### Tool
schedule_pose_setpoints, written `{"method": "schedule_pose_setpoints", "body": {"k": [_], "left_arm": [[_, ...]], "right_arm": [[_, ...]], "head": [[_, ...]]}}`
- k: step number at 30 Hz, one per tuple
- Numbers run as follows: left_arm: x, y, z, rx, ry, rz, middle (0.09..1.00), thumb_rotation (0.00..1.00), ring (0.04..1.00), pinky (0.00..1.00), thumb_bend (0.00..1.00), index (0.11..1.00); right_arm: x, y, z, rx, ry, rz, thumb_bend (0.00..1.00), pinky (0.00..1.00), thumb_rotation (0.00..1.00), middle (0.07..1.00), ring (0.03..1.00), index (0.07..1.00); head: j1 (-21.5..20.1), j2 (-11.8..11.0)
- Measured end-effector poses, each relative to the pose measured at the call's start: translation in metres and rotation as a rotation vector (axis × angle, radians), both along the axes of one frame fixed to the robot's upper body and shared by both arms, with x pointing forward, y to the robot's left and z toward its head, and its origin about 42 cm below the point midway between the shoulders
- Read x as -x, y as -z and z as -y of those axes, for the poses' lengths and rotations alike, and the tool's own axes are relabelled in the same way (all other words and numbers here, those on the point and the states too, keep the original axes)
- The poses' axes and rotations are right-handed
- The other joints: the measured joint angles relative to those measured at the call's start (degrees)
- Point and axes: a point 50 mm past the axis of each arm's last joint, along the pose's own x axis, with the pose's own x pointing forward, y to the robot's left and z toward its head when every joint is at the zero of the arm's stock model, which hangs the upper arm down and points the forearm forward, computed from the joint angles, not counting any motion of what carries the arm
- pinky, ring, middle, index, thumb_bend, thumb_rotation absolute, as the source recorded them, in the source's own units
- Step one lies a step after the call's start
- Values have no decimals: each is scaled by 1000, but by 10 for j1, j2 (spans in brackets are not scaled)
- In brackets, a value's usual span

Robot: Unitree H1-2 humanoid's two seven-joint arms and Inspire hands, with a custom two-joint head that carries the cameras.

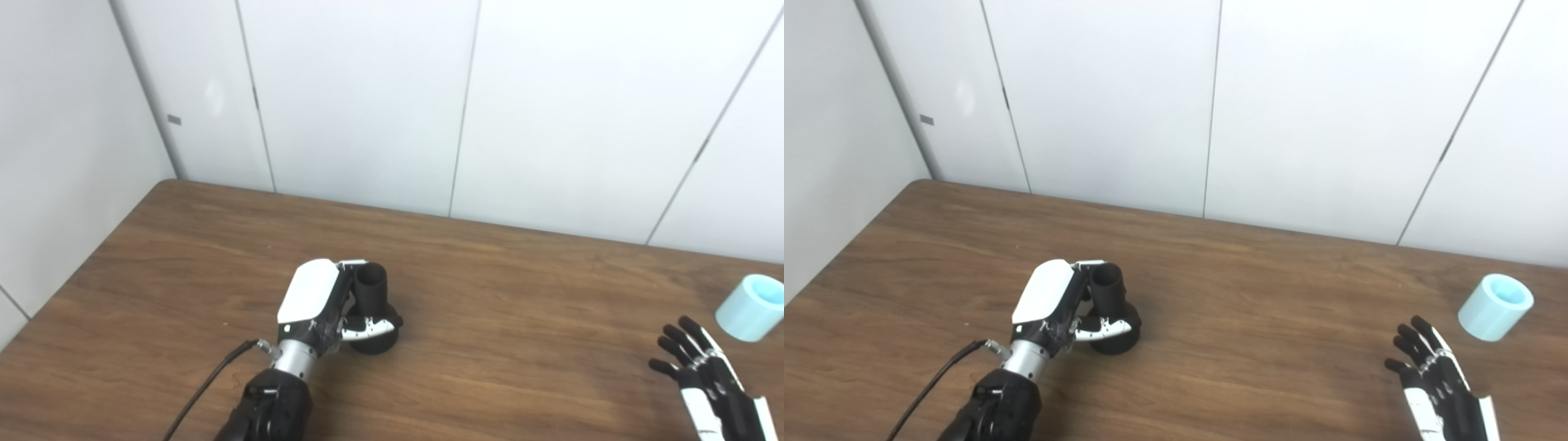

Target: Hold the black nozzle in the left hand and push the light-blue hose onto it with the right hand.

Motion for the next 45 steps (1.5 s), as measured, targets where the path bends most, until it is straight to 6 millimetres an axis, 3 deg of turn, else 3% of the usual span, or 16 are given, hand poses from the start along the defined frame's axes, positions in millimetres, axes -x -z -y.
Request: {"method": "schedule_pose_setpoints", "body": {"k": [6,18,23,30,33,36,39,42,45], "left_arm": [[13,9,27,62,50,-10,514,0,535,477,521,473],[38,21,53,111,82,-23,504,0,528,478,522,478],[49,26,64,148,91,-28,496,0,516,474,523,483],[58,32,70,163,104,-36,504,0,529,472,522,478],[60,34,69,167,107,-36,502,0,515,470,522,480],[61,36,69,169,110,-38,505,0,518,472,522,479],[62,37,67,168,109,-39,504,0,518,473,522,479],[62,37,64,166,107,-40,507,0,522,481,521,478],[61,38,62,170,108,-42,505,0,520,483,522,479]], "right_arm": [[-1,0,-4,-5,1,2,515,684,683,821,811,849],[-2,0,-20,14,13,-22,565,665,736,810,785,838],[0,1,-27,-34,31,-47,511,693,700,819,815,848],[3,1,-29,-69,29,-53,525,675,652,817,800,842],[3,1,-30,-91,28,-50,521,679,611,821,804,840],[5,0,-32,-94,40,-62,475,664,502,810,789,815],[9,-2,-38,-8,84,-87,528,613,412,778,740,792],[12,-4,-40,73,109,-115,573,659,310,783,756,794],[7,-12,-34,161,125,-113,630,633,228,773,731,785]], "head": [[-24,11],[-57,30],[-66,37],[-73,41],[-84,44],[-91,47],[-102,48],[-127,50],[-149,52]]}}
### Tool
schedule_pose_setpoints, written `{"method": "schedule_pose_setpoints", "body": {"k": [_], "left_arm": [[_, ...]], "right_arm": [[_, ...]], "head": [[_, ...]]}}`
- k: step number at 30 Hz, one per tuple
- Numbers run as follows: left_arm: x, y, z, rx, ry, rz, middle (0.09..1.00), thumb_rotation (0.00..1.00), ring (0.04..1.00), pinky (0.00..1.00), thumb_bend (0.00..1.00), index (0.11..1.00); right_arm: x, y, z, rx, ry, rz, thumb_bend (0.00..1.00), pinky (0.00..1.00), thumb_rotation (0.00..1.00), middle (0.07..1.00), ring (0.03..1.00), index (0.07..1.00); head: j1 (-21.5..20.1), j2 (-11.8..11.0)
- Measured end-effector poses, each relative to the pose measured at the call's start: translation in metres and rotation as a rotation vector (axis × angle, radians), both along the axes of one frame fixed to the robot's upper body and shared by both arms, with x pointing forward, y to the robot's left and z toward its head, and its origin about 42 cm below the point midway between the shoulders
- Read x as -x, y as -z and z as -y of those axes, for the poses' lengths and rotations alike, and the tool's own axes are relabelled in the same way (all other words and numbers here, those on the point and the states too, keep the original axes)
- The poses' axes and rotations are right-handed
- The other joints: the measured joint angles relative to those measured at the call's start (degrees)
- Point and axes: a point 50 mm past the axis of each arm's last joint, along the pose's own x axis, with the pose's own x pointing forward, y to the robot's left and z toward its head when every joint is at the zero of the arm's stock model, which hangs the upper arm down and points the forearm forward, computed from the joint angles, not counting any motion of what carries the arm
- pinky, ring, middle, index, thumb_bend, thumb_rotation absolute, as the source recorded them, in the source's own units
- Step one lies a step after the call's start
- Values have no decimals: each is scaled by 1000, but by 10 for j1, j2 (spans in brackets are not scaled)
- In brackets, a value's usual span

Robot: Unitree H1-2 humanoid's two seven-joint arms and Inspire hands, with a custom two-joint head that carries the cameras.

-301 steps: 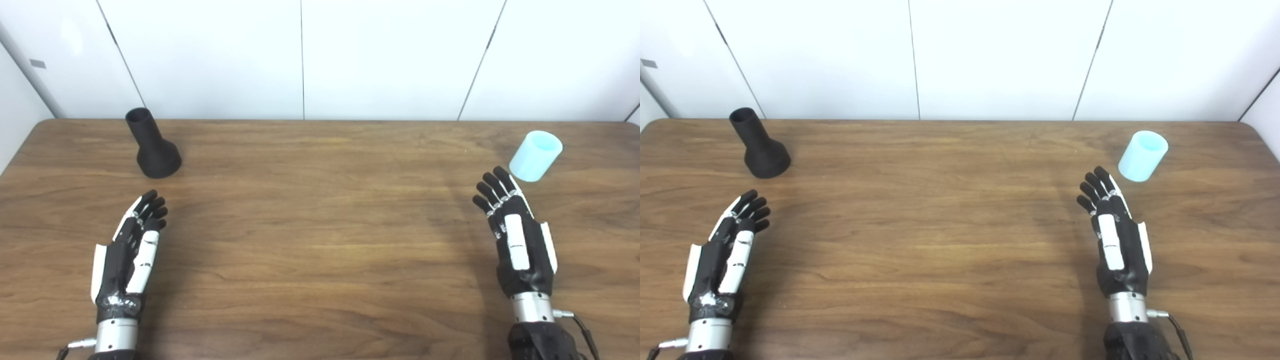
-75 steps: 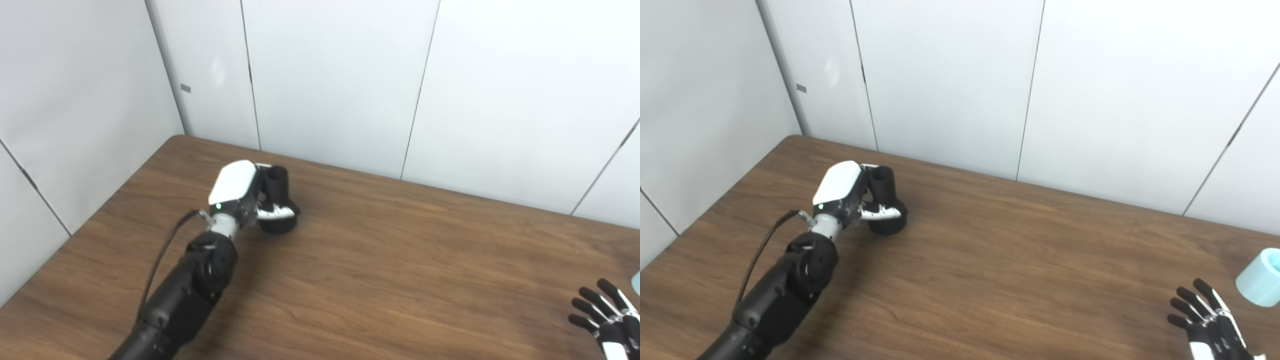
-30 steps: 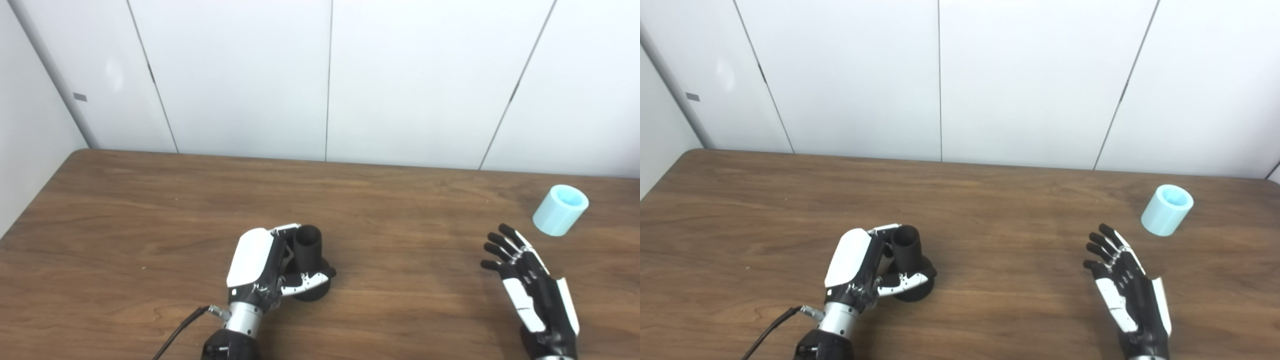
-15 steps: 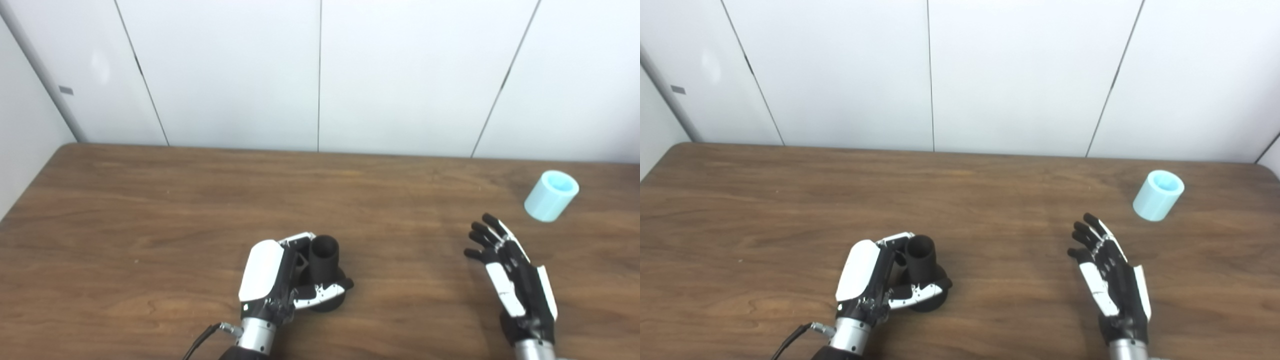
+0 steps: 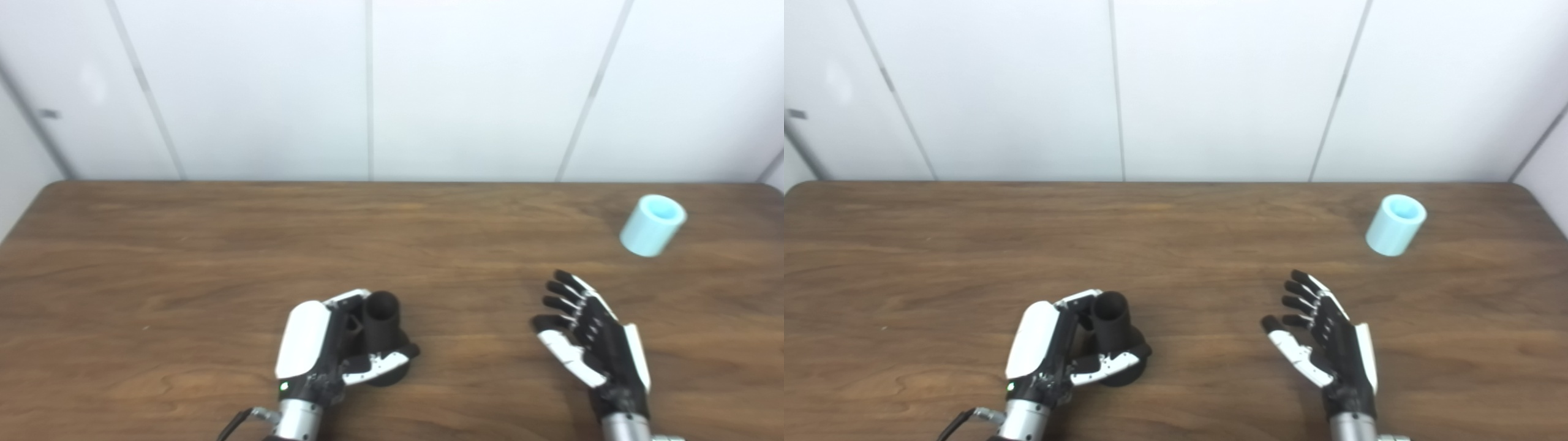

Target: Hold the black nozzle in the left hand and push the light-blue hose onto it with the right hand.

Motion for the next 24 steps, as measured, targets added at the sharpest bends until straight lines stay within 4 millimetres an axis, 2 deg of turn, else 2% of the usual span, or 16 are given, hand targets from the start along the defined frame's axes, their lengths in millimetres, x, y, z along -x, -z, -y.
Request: {"method": "schedule_pose_setpoints", "body": {"k": [2,5,7,12,17,20,23,24], "left_arm": [[0,0,-2,-4,2,1,499,0,517,480,522,482],[-2,-1,-5,-9,5,7,485,0,505,468,523,486],[-3,-2,-8,-15,11,15,484,0,502,463,524,487],[-6,-3,-14,-23,8,19,484,0,506,464,523,487],[-8,-4,-18,-26,10,11,494,0,512,473,523,483],[-8,-4,-23,-28,10,13,504,0,520,481,522,479],[-10,-4,-27,-25,10,12,505,0,525,488,521,478],[-10,-3,-28,-22,10,11,506,0,528,490,521,477]], "right_arm": [[-8,-7,10,76,5,11,669,631,195,764,727,774],[-25,-25,28,164,30,64,755,698,215,782,765,767],[-35,-38,35,189,42,99,791,684,222,774,754,758],[-41,-77,35,289,79,162,815,640,159,766,741,748],[-47,-100,48,488,128,178,856,631,130,761,710,748],[-53,-113,57,635,160,174,861,661,128,776,743,767],[-64,-132,63,821,158,178,876,696,49,799,788,785],[-69,-139,64,864,159,177,873,702,49,801,800,799]], "head": [[-12,0],[-50,-1],[-74,-3],[-98,-7],[-141,-16],[-184,-22],[-211,-27],[-214,-28]]}}
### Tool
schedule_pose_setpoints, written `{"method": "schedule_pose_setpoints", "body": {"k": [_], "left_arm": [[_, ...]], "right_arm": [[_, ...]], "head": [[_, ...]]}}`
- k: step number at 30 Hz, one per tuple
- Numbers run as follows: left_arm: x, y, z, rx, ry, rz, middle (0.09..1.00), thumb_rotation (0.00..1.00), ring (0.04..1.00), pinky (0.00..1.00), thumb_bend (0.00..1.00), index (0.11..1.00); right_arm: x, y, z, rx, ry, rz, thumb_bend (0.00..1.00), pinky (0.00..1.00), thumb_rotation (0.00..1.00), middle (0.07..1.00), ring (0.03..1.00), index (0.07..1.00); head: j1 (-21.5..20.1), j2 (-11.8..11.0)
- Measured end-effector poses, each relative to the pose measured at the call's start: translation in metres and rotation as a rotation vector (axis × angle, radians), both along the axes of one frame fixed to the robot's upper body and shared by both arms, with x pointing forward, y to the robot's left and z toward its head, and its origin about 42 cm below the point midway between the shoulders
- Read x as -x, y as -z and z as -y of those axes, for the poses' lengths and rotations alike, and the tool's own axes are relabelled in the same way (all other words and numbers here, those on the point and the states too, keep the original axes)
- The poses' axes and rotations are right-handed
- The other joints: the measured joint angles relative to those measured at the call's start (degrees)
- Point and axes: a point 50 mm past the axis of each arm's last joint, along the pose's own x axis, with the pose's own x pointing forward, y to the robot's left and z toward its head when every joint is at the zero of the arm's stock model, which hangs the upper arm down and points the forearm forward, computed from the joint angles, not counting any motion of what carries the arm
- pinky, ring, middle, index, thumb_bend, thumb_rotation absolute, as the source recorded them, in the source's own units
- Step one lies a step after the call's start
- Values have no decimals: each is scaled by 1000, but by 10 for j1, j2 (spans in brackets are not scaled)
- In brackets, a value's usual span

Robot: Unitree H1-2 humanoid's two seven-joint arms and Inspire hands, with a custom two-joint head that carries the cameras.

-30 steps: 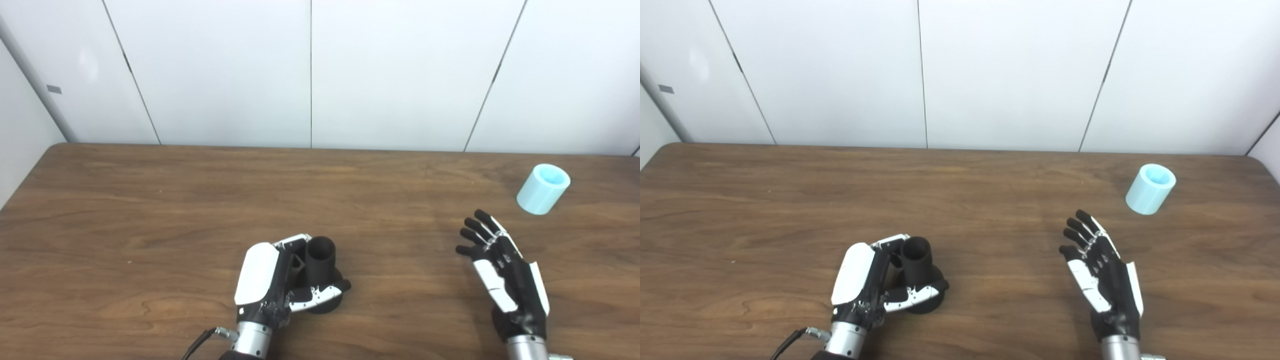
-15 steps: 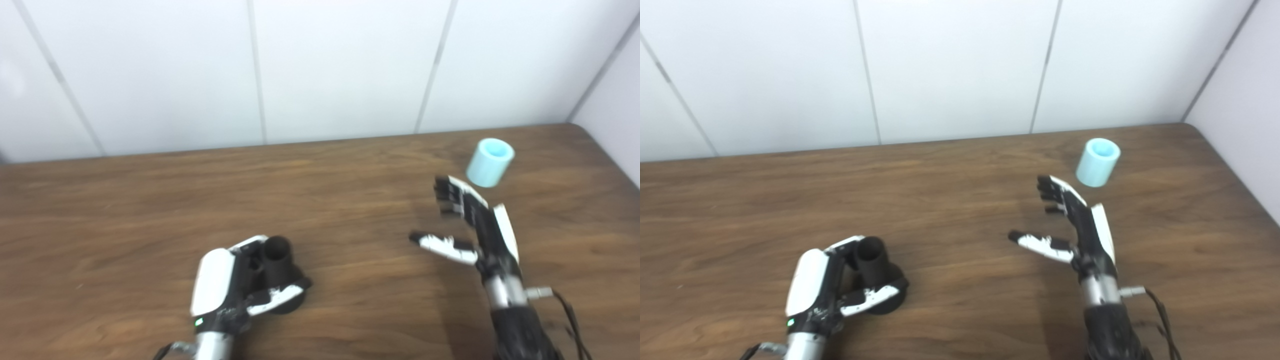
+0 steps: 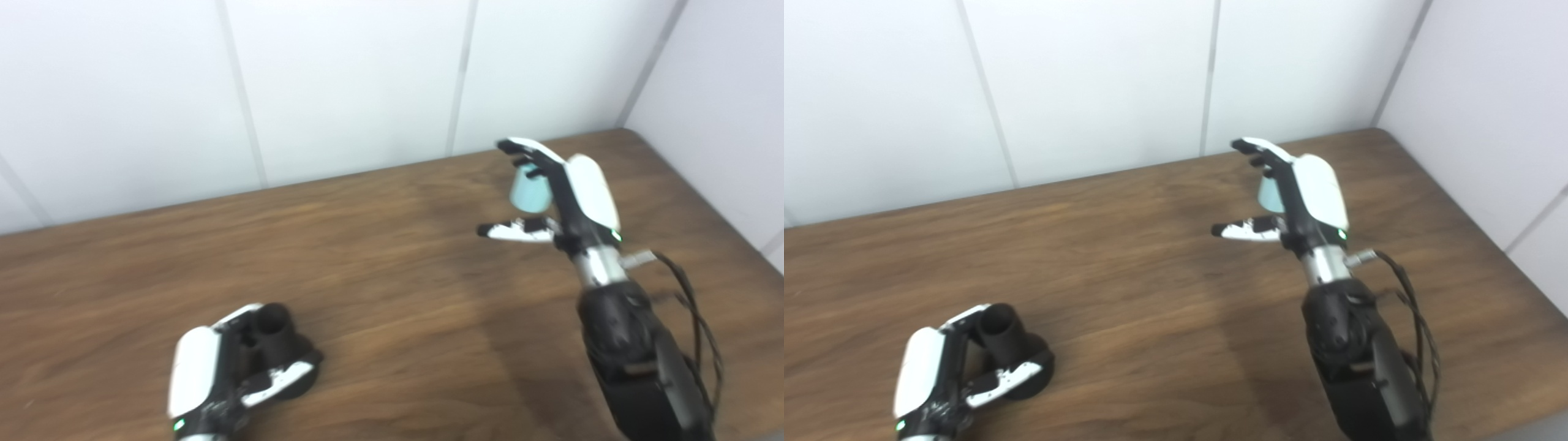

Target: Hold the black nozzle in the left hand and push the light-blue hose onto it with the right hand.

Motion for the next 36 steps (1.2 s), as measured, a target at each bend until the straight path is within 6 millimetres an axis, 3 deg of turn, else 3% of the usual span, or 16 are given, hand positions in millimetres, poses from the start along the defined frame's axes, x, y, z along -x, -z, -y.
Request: {"method": "schedule_pose_setpoints", "body": {"k": [1,5,9,22,27,33,36], "left_arm": [[0,0,-1,3,0,-1,506,0,530,492,521,477],[-2,0,-1,11,3,-5,504,0,536,500,521,479],[-3,1,-4,22,-2,-8,505,0,536,500,521,478],[-3,2,-4,23,2,-8,506,0,538,500,521,478],[-3,2,-3,23,5,-8,504,0,525,492,522,479],[-3,2,-2,25,6,-3,494,0,521,490,523,483],[-3,2,-3,25,6,2,492,0,517,486,523,484]], "right_arm": [[-5,-8,1,41,9,-3,877,706,48,798,806,801],[-21,-37,11,168,52,-57,890,924,105,880,945,786],[-37,-57,23,243,83,-141,914,965,105,904,990,786],[-98,-48,59,296,176,-525,920,1000,140,947,1000,882],[-121,-56,58,288,174,-584,941,936,139,922,967,880],[-140,-33,66,263,193,-689,941,893,145,898,937,870],[-144,-24,67,242,196,-687,940,698,130,882,869,849]], "head": [[0,0],[-15,-1],[-18,0],[-2,7],[3,8],[4,8],[3,9]]}}
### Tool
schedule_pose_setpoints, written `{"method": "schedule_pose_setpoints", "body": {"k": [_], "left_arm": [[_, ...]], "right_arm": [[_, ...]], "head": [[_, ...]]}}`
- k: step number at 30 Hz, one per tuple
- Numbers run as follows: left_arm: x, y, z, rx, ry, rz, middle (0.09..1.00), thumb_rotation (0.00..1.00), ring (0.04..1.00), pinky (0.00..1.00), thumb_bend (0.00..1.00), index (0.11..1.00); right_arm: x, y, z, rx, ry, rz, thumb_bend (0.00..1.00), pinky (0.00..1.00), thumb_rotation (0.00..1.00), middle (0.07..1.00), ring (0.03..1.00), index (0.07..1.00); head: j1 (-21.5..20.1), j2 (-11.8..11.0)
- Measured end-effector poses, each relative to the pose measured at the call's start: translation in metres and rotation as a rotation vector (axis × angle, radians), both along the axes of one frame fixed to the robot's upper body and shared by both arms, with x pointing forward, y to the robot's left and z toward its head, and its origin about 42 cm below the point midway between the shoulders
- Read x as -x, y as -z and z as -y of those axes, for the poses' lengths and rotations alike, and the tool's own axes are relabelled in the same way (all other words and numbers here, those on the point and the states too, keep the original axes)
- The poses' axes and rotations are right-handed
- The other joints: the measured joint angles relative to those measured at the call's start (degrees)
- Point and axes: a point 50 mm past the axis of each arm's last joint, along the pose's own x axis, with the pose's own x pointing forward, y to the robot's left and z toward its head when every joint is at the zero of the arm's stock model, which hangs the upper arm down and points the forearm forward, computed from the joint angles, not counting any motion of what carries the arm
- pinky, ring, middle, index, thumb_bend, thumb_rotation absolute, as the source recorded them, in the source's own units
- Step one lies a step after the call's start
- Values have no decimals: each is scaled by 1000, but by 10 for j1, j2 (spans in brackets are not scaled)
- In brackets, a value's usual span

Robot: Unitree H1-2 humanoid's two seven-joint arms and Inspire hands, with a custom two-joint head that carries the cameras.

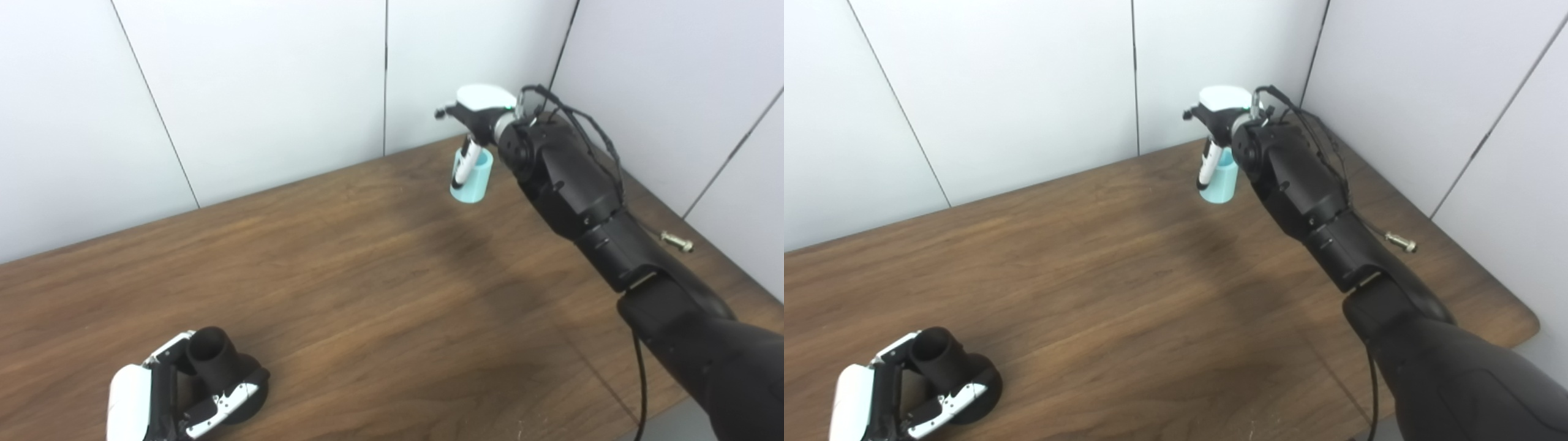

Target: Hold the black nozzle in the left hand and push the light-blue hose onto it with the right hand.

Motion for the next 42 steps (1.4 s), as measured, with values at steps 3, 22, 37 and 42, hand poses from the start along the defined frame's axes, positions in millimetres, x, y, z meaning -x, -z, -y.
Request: {"method": "schedule_pose_setpoints", "body": {"k": [3,22,37,42], "left_arm": [[0,0,0,-2,-1,0,496,0,521,489,522,482],[0,0,1,-10,-3,0,500,0,529,495,522,480],[1,0,1,-15,-3,1,499,0,525,490,522,481],[0,0,1,-15,-3,0,502,0,522,487,522,480]], "right_arm": [[-4,8,2,-17,13,-1,915,663,98,900,862,853],[-11,20,12,-5,29,-11,928,404,29,604,533,724],[-7,16,23,-6,27,-18,909,545,13,665,610,720],[-6,18,22,-27,28,-25,877,563,2,662,605,700]], "head": [[3,1],[10,4],[9,8],[9,8]]}}
